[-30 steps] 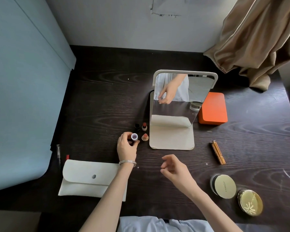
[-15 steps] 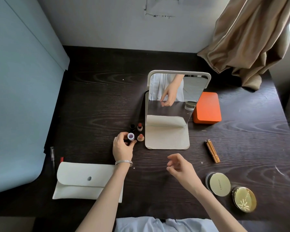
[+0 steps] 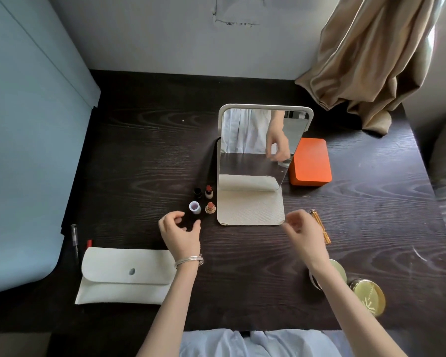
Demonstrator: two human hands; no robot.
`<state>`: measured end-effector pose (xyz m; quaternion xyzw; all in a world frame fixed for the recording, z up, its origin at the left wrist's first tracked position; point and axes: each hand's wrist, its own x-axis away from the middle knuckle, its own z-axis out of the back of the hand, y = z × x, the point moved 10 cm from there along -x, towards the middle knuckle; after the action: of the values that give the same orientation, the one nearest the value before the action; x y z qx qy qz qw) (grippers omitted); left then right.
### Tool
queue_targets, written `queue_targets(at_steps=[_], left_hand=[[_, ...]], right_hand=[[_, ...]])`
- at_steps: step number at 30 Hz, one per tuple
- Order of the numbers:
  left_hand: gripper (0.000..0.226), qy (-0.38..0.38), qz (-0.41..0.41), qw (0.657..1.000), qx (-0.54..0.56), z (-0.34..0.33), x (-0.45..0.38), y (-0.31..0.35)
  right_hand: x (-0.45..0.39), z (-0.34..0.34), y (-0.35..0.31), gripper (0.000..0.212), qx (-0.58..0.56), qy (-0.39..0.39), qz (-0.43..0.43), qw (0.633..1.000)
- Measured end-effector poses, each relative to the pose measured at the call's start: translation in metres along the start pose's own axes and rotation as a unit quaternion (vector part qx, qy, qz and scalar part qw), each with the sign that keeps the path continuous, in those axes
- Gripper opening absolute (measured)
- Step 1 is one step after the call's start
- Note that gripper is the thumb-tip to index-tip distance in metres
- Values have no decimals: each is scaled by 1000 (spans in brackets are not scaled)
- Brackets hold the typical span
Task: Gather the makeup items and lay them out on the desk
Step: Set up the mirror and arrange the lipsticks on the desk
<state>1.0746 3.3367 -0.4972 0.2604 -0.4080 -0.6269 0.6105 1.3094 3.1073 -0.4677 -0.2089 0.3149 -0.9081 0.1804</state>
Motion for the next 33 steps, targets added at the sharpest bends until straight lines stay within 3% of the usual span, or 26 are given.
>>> queue_targets(at_steps=[3, 9, 13, 15, 17, 19, 20, 22, 27, 30, 33], left_hand=[[23, 16, -15, 1000, 19, 10, 23, 8], [24, -30, -74, 997, 22, -4, 53, 39], [26, -61, -106, 992, 34, -18, 61, 63], [24, -99, -104, 989, 40, -29, 67, 72], [15, -185, -79, 979, 32, -49, 75, 76], [9, -327, -13, 944, 34, -78, 92, 74], [17, -399, 30, 915, 53, -90, 105, 73], [30, -492, 118, 855, 111, -102, 131, 74], [31, -522, 229, 803, 175, -91, 149, 63], [31, -550, 262, 764, 211, -85, 159, 65], [34, -548, 298, 745, 236, -82, 167, 64]], right_hand=[[-15, 22, 23, 20, 108, 47, -43, 992], [-31, 20, 55, 36, 212, -1, -128, 969], [-35, 19, 61, 31, 115, -7, -142, 983], [-30, 24, 50, 29, -7, -2, -131, 991], [-17, 26, 29, 23, -167, -10, -122, 978], [4, 12, 5, 17, -332, -63, -125, 933], [16, 2, -8, 16, -391, -96, -120, 907], [35, -11, -27, 17, -423, -134, -95, 891], [58, -23, -38, 19, -408, -152, -79, 897], [73, -44, -46, 34, -423, -249, -95, 866], [80, -53, -49, 43, -439, -279, -108, 847]])
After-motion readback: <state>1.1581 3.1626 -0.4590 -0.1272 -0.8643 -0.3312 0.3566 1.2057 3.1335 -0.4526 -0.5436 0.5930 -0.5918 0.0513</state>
